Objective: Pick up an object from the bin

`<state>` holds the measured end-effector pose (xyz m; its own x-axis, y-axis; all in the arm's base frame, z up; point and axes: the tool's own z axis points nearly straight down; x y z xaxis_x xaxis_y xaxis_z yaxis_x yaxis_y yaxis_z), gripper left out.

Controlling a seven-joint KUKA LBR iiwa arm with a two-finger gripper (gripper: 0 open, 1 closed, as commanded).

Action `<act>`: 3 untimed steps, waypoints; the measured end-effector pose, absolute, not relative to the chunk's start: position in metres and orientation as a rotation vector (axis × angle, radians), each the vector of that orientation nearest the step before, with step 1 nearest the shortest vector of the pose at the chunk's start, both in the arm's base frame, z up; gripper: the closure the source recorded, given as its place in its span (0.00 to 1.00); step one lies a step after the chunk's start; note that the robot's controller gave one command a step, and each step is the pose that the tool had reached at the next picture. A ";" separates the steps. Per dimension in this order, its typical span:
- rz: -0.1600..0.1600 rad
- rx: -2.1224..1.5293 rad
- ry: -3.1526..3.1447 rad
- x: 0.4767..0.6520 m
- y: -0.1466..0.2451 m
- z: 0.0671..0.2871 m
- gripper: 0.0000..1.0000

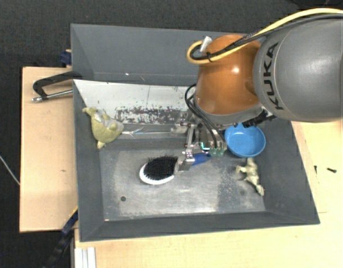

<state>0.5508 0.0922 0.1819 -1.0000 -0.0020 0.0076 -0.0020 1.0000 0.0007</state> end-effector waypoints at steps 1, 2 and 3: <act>0.000 0.017 -3.133 0.550 0.080 0.092 0.00; -0.003 0.015 -3.142 0.552 0.080 0.097 1.00; -0.002 0.056 -3.154 0.563 0.066 0.210 1.00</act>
Offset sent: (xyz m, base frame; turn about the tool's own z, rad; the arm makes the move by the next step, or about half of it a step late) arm 0.0006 -0.0128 -0.0857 -0.0081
